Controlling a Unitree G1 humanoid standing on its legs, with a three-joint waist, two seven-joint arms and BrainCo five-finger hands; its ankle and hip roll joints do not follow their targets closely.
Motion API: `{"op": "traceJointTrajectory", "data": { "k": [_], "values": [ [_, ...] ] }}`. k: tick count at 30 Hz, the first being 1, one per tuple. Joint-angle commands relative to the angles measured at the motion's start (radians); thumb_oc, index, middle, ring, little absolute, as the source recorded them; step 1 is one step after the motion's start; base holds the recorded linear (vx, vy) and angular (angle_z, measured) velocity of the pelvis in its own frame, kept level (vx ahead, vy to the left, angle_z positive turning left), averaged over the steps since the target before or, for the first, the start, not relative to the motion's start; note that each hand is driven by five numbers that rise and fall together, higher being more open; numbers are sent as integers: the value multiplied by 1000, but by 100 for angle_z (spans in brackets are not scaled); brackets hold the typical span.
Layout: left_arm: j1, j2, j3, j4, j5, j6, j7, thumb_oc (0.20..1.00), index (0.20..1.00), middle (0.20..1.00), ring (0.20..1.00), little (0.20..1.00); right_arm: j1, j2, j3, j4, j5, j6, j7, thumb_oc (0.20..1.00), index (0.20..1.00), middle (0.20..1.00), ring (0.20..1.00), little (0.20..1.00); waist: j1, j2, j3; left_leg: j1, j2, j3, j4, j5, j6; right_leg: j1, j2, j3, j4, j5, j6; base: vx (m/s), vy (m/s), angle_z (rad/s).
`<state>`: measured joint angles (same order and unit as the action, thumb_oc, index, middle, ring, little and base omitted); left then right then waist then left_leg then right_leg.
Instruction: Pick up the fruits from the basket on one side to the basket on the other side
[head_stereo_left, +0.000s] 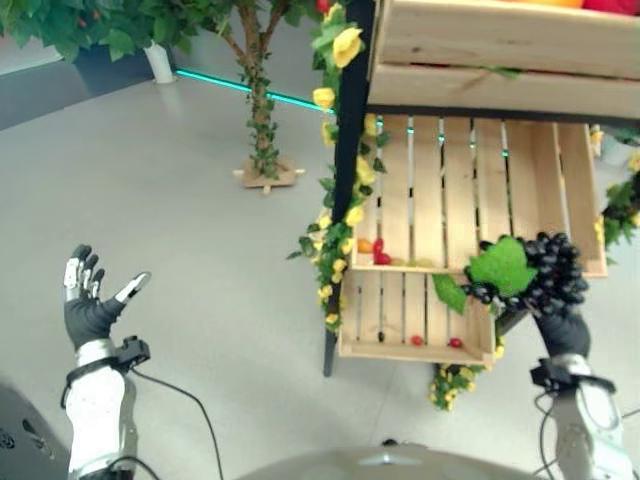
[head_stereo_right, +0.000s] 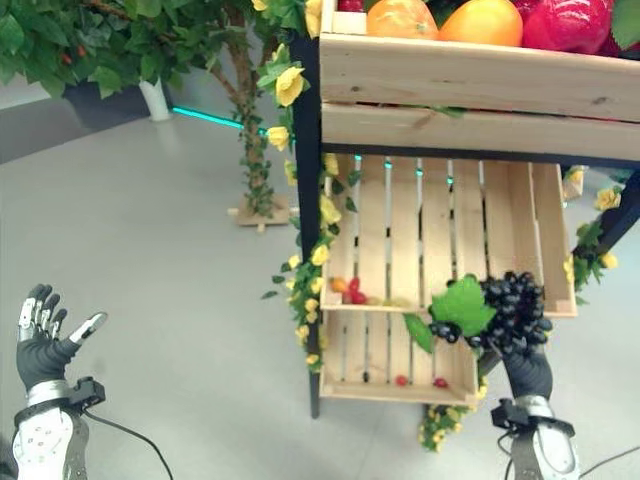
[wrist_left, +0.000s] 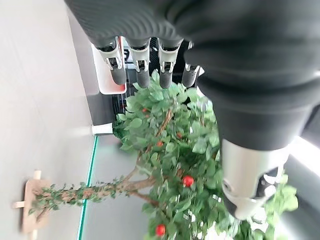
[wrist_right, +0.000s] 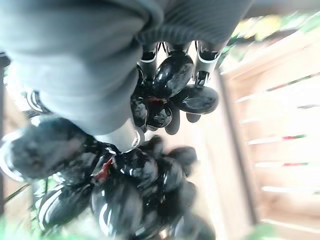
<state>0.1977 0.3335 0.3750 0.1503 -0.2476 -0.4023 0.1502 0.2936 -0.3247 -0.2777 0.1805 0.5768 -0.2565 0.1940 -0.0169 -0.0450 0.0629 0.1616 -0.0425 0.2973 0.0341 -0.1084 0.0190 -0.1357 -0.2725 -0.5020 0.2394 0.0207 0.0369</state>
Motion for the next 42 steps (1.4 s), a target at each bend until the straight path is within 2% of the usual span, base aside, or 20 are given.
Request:
{"op": "traceJointTrajectory", "data": {
  "k": [1,15,31,35,38,39,42],
  "values": [
    [6,19,35,-41,51,-42,12,1000,1000,1000,1000,1000,-20,0,-6,29,-32,-18,11,200,200,200,200,200,-30,-9,1,-54,-62,-59,96,-113,18,68,-77,-18,-64,94,141,-9,-15,-6],
    [4,8,28,-34,44,-43,17,1000,1000,1000,1000,1000,21,-9,46,85,-96,-4,32,200,200,200,200,200,-43,-19,25,-59,-51,-41,118,-124,17,52,-83,-12,-37,90,139,4,-2,0],
    [-12,28,-12,-32,34,-43,18,1000,1000,1000,1000,1000,-53,-9,120,130,-117,-10,4,200,200,200,200,200,-26,-23,48,-75,-29,-43,166,-151,18,38,-82,-17,6,56,126,1,0,0],
    [-24,37,-36,-27,16,-50,21,1000,1000,1000,1000,1000,-112,-12,158,152,-124,-14,-19,200,200,200,200,200,-10,-20,73,-97,-15,-33,220,-175,20,18,-95,-21,48,37,119,11,-5,3],
    [-48,49,-67,-21,-7,-59,29,1000,1000,1000,1000,1000,-191,-18,191,182,-127,-24,-58,200,200,200,200,200,7,-17,117,-153,0,-21,307,-205,17,-19,-111,-19,101,20,113,-66,-18,0],
    [-62,57,-93,-39,-27,-68,30,1000,1000,1000,1000,1000,-248,-29,218,204,-144,-33,-95,200,200,200,200,200,21,-11,155,-198,10,-16,367,-223,16,-47,-119,-17,129,8,106,-125,-28,2],
    [-76,64,-115,-56,-34,-81,38,1000,1000,1000,1000,1000,-314,-34,242,227,-150,-43,-128,200,200,200,200,200,34,-4,190,-256,24,-11,429,-242,14,-89,-123,-12,160,-8,98,-111,-33,-8]
  ]
}}
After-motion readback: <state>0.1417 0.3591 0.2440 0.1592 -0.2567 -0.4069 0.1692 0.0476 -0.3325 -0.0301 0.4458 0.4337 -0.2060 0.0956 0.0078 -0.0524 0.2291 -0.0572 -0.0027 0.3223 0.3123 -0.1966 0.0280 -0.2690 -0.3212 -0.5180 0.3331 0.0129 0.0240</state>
